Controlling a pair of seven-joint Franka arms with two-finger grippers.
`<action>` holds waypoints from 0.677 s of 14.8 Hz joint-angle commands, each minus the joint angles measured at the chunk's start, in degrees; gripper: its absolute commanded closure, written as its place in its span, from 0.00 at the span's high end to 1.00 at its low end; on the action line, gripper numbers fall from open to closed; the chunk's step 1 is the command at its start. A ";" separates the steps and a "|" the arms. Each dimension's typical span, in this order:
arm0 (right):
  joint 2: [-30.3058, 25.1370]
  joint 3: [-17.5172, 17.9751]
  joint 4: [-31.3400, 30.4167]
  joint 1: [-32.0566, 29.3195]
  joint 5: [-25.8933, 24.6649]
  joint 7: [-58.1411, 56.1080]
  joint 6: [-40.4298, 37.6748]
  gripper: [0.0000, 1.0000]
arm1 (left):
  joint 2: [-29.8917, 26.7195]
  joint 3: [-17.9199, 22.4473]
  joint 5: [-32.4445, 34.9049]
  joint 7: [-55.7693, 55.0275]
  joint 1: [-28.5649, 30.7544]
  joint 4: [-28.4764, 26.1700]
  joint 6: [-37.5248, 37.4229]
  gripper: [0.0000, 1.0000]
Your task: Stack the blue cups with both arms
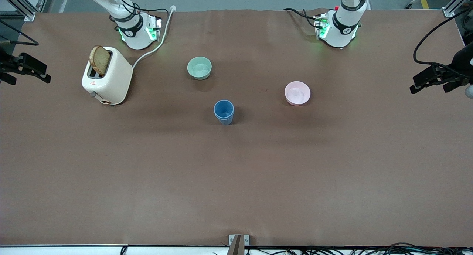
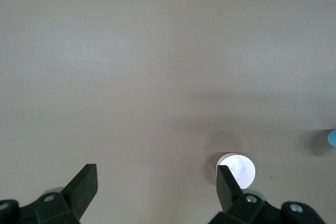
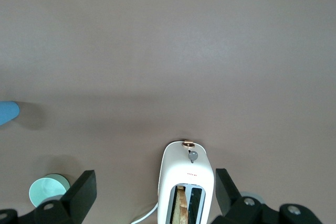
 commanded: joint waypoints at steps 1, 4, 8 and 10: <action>-0.53 0.82 0.41 -0.60 -0.28 4.38 -0.86 1.00 | -0.44 -0.23 -0.30 0.04 0.38 0.02 -0.74 1.00; -0.44 0.82 0.58 -0.69 -0.19 8.72 -1.74 1.00 | -0.44 -0.23 -0.38 -0.13 0.29 0.10 -0.83 1.00; -0.44 0.73 0.93 -0.69 -0.10 8.46 -1.74 1.00 | -0.44 -0.23 -0.30 -0.04 0.38 0.11 -0.83 1.00; -0.52 0.73 0.93 -0.69 -0.02 8.46 -1.74 1.00 | -0.44 -0.23 -0.30 0.05 0.38 0.11 -0.83 1.00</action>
